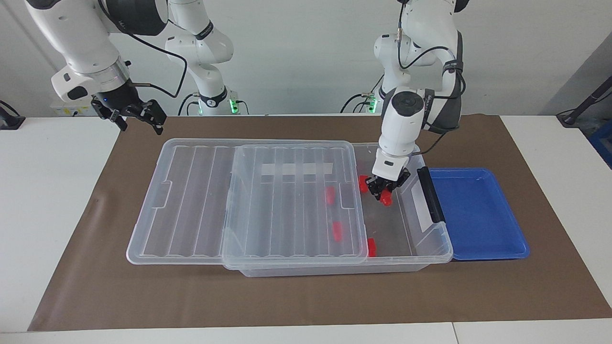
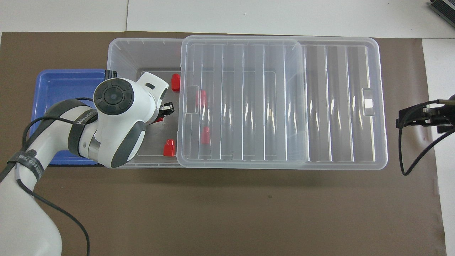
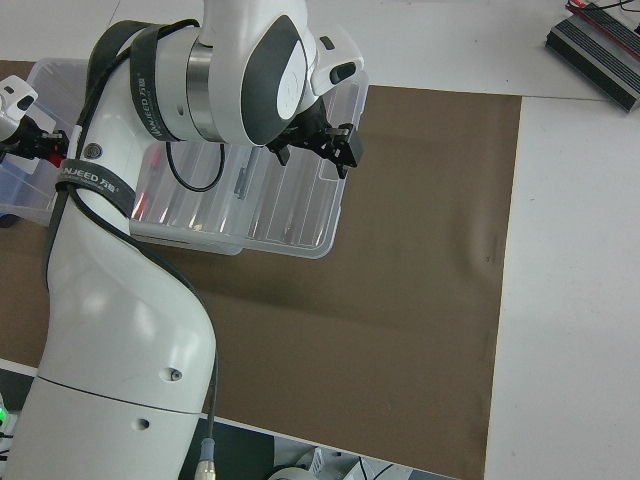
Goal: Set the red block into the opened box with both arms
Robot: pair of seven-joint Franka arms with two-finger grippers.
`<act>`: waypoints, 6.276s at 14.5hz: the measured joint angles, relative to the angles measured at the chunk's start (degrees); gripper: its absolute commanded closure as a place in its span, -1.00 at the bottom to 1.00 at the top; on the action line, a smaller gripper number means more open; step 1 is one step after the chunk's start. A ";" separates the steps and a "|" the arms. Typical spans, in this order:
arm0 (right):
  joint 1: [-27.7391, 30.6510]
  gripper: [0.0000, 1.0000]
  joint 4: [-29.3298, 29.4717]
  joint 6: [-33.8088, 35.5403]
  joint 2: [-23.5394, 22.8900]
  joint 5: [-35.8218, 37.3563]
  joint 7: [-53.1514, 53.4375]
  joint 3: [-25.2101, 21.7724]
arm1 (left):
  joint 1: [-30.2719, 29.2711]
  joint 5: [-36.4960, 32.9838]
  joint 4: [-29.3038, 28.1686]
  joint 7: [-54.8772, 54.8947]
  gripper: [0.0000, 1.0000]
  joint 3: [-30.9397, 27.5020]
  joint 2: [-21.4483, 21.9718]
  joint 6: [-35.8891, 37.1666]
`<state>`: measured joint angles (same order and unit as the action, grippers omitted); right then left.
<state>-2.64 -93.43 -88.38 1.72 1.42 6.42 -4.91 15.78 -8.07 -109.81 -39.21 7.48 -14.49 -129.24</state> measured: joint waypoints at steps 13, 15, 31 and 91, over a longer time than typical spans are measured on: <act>0.00 -1.00 0.03 0.00 0.01 0.00 0.00 0.00 | -0.22 -2.20 -3.60 -0.01 -0.89 -1.11 -5.52 -11.32; 0.00 -1.00 0.03 0.00 0.01 0.00 0.00 0.00 | -0.25 -2.22 -3.62 -0.02 -0.90 -1.22 -5.73 -11.36; 0.00 -1.00 0.03 -0.01 0.01 -0.01 0.00 0.02 | -0.25 -2.06 0.79 -2.22 -0.90 -1.08 1.49 7.33; -9.26 1.00 -4.71 -29.98 -15.17 -11.19 -4.50 0.26 | -17.74 7.33 10.42 38.58 -1.00 -1.28 16.65 32.87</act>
<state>-11.90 -98.15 -118.37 -13.45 -9.77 1.92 -4.65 -1.96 -0.74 -99.39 -0.63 6.20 2.17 -96.37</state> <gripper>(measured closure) 0.991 0.000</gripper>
